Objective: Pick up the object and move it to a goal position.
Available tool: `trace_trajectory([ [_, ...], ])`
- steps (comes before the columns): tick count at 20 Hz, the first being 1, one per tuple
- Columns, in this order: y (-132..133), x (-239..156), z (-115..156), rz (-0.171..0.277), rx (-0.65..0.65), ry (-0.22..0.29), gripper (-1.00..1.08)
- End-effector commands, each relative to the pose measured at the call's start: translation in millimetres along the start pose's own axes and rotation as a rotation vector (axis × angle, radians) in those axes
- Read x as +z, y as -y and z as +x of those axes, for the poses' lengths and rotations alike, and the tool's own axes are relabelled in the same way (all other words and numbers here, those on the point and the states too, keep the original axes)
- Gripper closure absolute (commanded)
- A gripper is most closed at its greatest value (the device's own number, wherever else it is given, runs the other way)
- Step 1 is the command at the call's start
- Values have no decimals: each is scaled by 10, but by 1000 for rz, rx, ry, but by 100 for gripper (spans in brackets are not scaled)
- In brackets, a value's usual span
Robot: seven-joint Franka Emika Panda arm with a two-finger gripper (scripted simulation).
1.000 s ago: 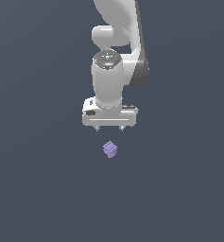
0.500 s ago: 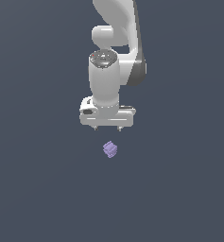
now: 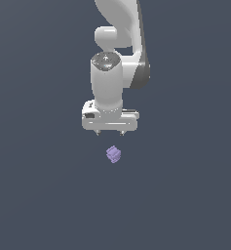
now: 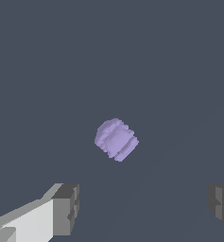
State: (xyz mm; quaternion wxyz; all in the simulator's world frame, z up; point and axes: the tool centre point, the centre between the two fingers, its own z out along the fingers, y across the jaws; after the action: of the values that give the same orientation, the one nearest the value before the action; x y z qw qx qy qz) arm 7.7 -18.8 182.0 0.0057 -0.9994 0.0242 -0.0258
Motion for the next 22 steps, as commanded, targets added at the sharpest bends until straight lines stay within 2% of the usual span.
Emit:
trace_trajectory([
  [1,2,17,4,-1,-15,1,-92],
  [11,25,189,52,-8,-175,13,-92],
  [22,76,533,133,-8,-489,36,-92],
])
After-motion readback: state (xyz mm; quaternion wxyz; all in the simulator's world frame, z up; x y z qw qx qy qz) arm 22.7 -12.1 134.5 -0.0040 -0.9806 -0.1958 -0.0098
